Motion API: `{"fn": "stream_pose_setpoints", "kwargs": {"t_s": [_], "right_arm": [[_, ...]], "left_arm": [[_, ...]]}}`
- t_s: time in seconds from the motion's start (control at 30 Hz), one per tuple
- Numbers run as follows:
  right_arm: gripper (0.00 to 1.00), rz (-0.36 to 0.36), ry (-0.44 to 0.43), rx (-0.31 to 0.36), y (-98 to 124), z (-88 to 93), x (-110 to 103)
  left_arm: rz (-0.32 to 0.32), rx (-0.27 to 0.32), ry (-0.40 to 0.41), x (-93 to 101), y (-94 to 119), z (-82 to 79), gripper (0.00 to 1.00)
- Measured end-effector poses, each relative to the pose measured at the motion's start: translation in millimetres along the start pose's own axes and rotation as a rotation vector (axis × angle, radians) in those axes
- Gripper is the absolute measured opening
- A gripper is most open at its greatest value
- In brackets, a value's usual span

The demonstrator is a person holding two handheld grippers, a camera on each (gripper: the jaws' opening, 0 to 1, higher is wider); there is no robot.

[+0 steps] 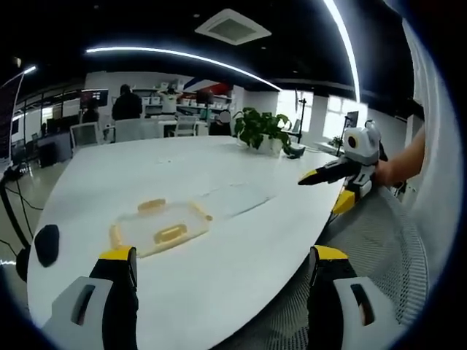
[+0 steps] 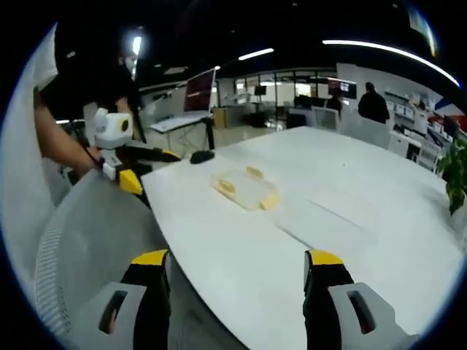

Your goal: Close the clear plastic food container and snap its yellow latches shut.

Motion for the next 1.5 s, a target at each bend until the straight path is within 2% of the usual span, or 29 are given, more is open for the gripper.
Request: {"fn": "stream_pose_setpoints", "kwargs": {"t_s": [0.07,0.17,0.43,0.8,0.9,1.5], "right_arm": [[0.74,0.007,-0.008,-0.007,0.0,1.7,2.1],[0.73,0.013,0.003,-0.02,-0.4,3.0,4.1],[0.67,0.009,0.045,-0.062,-8.1,-3.1,11.7],[0.67,-0.013,0.062,-0.061,-24.2,-15.6,13.9],[0.67,-0.015,0.071,-0.069,-30.1,-16.4,13.8],[0.64,-0.038,0.08,-0.106,-56.3,-20.6,16.8]], "left_arm": [[0.024,-0.01,-0.009,4.6,-1.4,1.5,0.99],[0.035,0.013,-0.011,6.6,-0.1,-5.1,0.99],[0.062,0.025,-0.013,3.9,1.5,-9.6,0.99],[0.07,0.003,-0.005,-17.4,-1.2,-12.4,0.95],[0.077,-0.014,0.0,-21.3,-2.3,-9.5,0.93],[0.064,-0.047,-0.007,-52.7,-7.7,-4.1,0.93]]}}
Point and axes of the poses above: the point that each gripper's makers call its tool centre point, and the gripper's own axes: y roughly backward along the fingers, x roughly to its right, z roughly out of its underside, the point moved 1 cm from there along y, roughly backward along the fingers, and after that the axes turned 8 degrees about z, right-handed, at the moved point
